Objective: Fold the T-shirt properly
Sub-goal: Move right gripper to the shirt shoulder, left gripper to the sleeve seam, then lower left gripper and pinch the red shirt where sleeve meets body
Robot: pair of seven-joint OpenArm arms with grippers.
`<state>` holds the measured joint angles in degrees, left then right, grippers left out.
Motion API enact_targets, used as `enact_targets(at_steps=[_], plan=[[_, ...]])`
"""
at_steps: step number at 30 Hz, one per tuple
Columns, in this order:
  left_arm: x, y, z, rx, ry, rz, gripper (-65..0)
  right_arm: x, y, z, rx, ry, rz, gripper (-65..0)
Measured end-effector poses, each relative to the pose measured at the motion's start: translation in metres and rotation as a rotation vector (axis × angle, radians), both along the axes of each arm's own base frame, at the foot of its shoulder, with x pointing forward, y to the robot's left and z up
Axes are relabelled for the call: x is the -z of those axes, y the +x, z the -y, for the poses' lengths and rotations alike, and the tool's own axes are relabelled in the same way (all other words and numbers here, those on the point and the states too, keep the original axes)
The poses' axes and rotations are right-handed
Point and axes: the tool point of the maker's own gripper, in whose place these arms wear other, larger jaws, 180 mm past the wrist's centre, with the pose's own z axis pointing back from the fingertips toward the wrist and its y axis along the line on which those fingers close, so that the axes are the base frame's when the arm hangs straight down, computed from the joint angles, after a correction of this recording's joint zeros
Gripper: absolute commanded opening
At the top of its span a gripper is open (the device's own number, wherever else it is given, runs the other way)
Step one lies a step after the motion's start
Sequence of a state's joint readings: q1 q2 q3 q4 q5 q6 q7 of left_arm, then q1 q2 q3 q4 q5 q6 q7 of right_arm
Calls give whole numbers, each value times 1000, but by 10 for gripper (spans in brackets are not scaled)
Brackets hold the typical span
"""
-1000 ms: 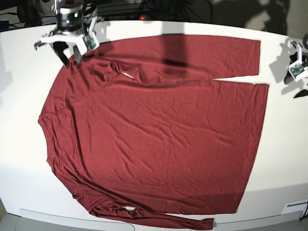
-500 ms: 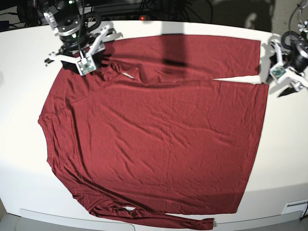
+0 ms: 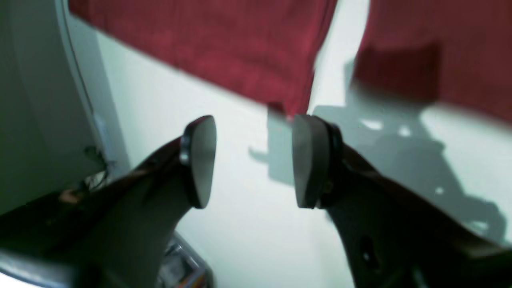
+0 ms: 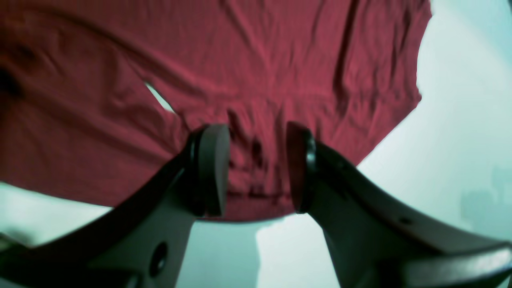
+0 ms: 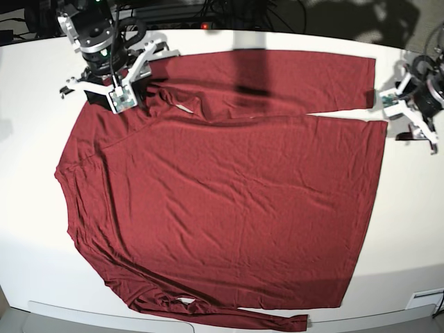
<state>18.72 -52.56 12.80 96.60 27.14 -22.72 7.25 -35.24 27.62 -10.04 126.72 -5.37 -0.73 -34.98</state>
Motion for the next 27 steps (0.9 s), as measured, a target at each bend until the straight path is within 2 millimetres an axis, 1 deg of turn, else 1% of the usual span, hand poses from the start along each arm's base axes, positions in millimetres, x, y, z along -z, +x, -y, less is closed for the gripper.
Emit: enact_targets(at_steps=[4, 6, 9, 12, 16, 21, 27], plan=[[15, -8, 0, 17, -55, -37, -361, -19, 5, -19, 30, 84, 55, -404], [21, -11, -6, 3, -50, -52, -361, -26, 6, -25, 45, 116, 73, -404], [24, -12, -12, 18, -17, -52, -361, -33, 10, -33, 68, 157, 95, -404], [22, -13, -4, 51, -56, -48, -361, -36, 16, -36, 88, 180, 110, -404], [25, -11, -9, 57, -14, -43, -361, -38, 19, -36, 96, 186, 117, -404], [26, -11, -5, 57, -28, -40, -361, -38, 19, -36, 99, 186, 113, -404], [27, 3, 8, 27, -78, -4, -361, -39, 20, -46, 141, 244, 117, -404]])
